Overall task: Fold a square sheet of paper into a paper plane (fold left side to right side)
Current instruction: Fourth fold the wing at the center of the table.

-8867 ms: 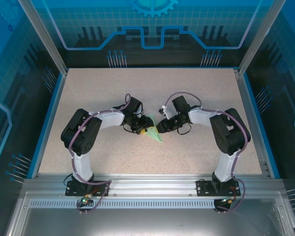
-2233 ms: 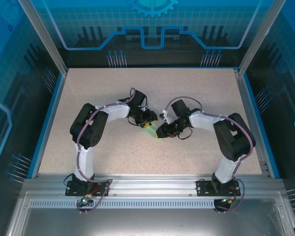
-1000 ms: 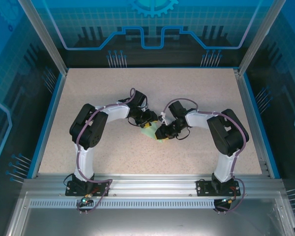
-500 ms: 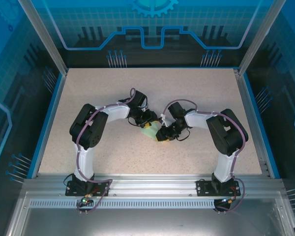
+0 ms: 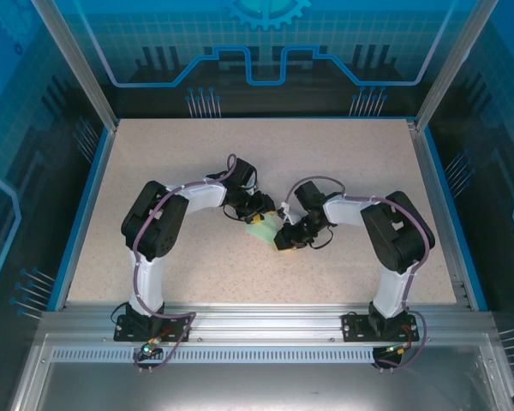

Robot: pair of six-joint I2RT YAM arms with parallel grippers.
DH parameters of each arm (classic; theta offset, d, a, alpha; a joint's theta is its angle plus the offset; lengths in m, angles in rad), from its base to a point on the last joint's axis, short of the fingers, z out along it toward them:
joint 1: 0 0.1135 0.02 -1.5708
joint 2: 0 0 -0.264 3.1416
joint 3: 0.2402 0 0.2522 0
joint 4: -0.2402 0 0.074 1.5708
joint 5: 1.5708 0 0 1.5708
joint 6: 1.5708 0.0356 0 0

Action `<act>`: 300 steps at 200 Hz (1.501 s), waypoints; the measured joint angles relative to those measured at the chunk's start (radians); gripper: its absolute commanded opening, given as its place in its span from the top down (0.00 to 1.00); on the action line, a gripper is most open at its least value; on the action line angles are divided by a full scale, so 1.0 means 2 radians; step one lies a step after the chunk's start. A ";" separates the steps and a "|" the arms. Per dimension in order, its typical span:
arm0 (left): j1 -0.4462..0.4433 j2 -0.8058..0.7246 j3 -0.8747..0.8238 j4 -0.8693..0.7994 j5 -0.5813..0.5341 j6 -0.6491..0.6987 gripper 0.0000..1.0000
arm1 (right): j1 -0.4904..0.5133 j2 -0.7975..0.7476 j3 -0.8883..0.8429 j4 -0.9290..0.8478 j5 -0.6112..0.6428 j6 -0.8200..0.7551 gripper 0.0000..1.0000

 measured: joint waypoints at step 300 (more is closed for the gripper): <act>-0.003 -0.010 -0.020 0.025 -0.001 0.000 0.52 | 0.001 0.038 0.060 0.025 0.011 0.028 0.71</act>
